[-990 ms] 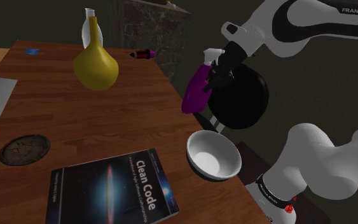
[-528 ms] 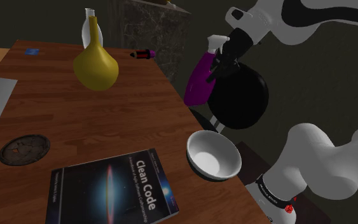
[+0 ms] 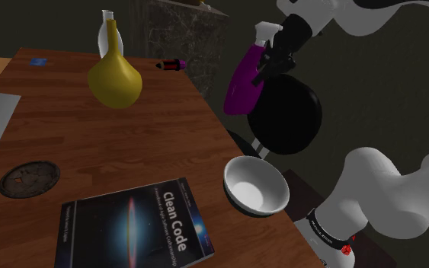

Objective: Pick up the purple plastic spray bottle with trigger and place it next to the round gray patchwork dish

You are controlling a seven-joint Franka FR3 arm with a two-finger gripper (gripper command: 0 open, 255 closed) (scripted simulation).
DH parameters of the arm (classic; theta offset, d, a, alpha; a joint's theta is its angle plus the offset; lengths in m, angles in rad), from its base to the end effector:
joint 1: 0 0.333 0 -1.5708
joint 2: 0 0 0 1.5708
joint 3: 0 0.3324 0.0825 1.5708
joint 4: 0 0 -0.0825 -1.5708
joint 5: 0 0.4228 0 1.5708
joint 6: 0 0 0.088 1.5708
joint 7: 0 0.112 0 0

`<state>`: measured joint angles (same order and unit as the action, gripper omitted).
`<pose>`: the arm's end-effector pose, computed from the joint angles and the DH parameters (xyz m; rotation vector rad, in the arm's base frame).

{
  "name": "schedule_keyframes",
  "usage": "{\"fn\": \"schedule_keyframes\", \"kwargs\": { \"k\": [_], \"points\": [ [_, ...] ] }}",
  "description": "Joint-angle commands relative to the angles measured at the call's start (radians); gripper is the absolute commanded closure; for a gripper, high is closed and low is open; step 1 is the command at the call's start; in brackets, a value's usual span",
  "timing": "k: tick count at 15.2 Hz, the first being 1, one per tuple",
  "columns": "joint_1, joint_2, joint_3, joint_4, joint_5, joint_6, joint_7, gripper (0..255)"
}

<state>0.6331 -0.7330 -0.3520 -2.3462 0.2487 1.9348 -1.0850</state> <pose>0.3833 0.0972 0.6080 -2.1241 -1.7200 -0.6047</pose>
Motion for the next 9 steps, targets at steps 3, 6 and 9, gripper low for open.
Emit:
{"fn": "schedule_keyframes", "kwargs": {
  "k": [3,6,9],
  "points": [
    [0.003,0.007,0.004,0.057,-0.001,-0.047,0.018,255],
    [0.007,0.016,0.007,0.103,-0.001,-0.081,0.031,255],
    [0.012,0.028,0.008,0.150,0.000,-0.115,0.044,255]
  ]
}}
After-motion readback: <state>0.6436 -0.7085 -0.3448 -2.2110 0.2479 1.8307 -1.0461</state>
